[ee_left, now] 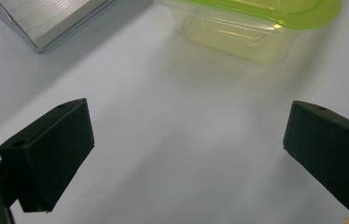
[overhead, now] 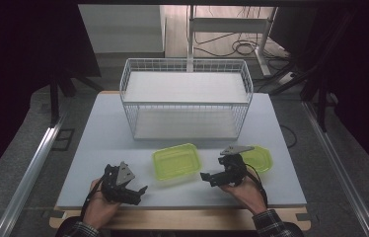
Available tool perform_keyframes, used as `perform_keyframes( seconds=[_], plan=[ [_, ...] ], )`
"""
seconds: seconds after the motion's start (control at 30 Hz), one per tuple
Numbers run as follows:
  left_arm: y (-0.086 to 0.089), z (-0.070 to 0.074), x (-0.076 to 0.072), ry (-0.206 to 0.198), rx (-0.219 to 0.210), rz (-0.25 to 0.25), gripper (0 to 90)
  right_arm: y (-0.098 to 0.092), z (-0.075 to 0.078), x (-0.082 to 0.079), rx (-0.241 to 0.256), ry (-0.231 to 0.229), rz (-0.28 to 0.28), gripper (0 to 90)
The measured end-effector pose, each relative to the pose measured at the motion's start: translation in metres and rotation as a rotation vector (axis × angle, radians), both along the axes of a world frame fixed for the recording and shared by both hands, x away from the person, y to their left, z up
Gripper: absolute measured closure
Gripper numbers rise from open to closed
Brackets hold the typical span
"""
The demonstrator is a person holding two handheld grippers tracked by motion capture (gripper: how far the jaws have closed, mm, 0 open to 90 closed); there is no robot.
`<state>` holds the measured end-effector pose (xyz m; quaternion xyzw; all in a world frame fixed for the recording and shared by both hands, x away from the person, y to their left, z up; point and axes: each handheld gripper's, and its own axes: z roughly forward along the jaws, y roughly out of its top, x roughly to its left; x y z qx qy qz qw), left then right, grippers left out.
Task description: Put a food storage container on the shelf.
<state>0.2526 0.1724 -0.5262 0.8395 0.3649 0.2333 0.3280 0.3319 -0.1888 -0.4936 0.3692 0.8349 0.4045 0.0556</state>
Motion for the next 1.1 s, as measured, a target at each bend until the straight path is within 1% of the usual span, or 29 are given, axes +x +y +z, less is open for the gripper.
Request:
perform_keyframes(
  seconds=[0.03, 0.1, 0.13, 0.17, 0.2, 0.23, 0.27, 0.33, 0.43, 0.5, 0.53, 0.57, 0.6, 0.67, 0.7, 0.73, 0.8, 0.9, 0.93, 0.97, 1.0, 1.03, 1.07, 1.1],
  plan=[
    [0.000, 0.000, 0.000, 0.001, 0.011, -0.003, 1.7, 0.000, 0.001, 0.002, 0.009, 0.009, -0.010, 4.7],
    [0.000, 0.000, 0.000, 0.002, 0.014, -0.004, 1.9, 0.001, 0.004, 0.007, 0.018, 0.016, -0.018, 9.9],
    [0.000, 0.000, 0.000, 0.002, 0.014, -0.004, 1.9, 0.001, 0.004, 0.007, 0.018, 0.016, -0.018, 9.9],
    [0.000, 0.000, 0.001, 0.002, 0.016, -0.006, 2.0, 0.001, 0.007, 0.012, 0.053, 0.032, -0.036, 17.1],
    [0.000, 0.000, 0.001, 0.002, 0.018, -0.007, 2.0, 0.001, 0.007, 0.012, 0.053, 0.032, -0.036, 17.1],
    [0.000, -0.001, 0.000, 0.005, 0.017, -0.008, 2.1, 0.002, 0.007, 0.015, 0.068, 0.045, -0.038, 20.2],
    [0.000, 0.000, 0.000, 0.006, 0.023, -0.011, 2.2, 0.006, 0.008, 0.022, 0.083, 0.066, -0.043, 27.5],
    [0.000, 0.000, 0.000, 0.005, 0.023, -0.011, 2.2, 0.010, 0.006, 0.029, 0.097, 0.096, -0.040, 33.0],
    [0.001, 0.000, 0.000, 0.002, 0.019, -0.008, 2.3, 0.019, 0.002, 0.040, 0.107, 0.137, -0.043, 39.7],
    [0.002, 0.000, 0.001, 0.000, 0.021, -0.007, 2.3, 0.023, -0.001, 0.046, 0.113, 0.157, -0.042, 43.7],
    [0.002, 0.000, 0.001, 0.000, 0.021, -0.007, 2.4, 0.023, -0.001, 0.046, 0.113, 0.157, -0.042, 43.7],
    [0.002, 0.000, 0.001, 0.000, 0.023, -0.007, 2.4, 0.027, -0.004, 0.052, 0.114, 0.179, -0.047, 47.5],
    [0.003, 0.000, 0.001, 0.002, 0.025, -0.008, 2.4, 0.028, -0.005, 0.054, 0.116, 0.185, -0.048, 49.0],
    [0.003, 0.000, 0.001, 0.003, 0.027, -0.009, 2.5, 0.029, -0.007, 0.058, 0.126, 0.212, -0.054, 52.5],
    [0.003, 0.000, 0.001, 0.003, 0.027, -0.009, 2.4, 0.029, -0.007, 0.058, 0.126, 0.212, -0.054, 52.5],
    [0.003, 0.000, 0.001, 0.003, 0.029, -0.010, 2.4, 0.031, -0.010, 0.062, 0.133, 0.243, -0.057, 56.5],
    [0.002, 0.000, 0.001, 0.002, 0.029, -0.010, 2.4, 0.030, -0.012, 0.066, 0.161, 0.272, -0.062, 60.9],
    [0.002, 0.000, 0.001, 0.003, 0.034, -0.013, 2.4, 0.026, -0.016, 0.070, 0.205, 0.331, -0.064, 69.3],
    [0.002, 0.000, 0.001, 0.003, 0.034, -0.013, 2.4, 0.025, -0.017, 0.071, 0.216, 0.343, -0.063, 69.9],
    [0.002, -0.001, 0.001, 0.004, 0.037, -0.014, 2.5, 0.024, -0.018, 0.072, 0.230, 0.367, -0.068, 71.3],
    [0.002, -0.001, 0.001, 0.004, 0.037, -0.014, 2.4, 0.024, -0.018, 0.072, 0.230, 0.367, -0.068, 71.3],
    [0.002, 0.000, 0.001, 0.003, 0.037, -0.014, 2.4, 0.024, -0.018, 0.073, 0.238, 0.379, -0.071, 73.1],
    [0.002, 0.000, 0.001, 0.001, 0.034, -0.012, 2.4, 0.021, -0.019, 0.074, 0.277, 0.423, -0.072, 77.3],
    [0.002, 0.000, 0.001, 0.000, 0.035, -0.012, 2.5, 0.021, -0.019, 0.074, 0.290, 0.434, -0.067, 78.2]
  ],
)
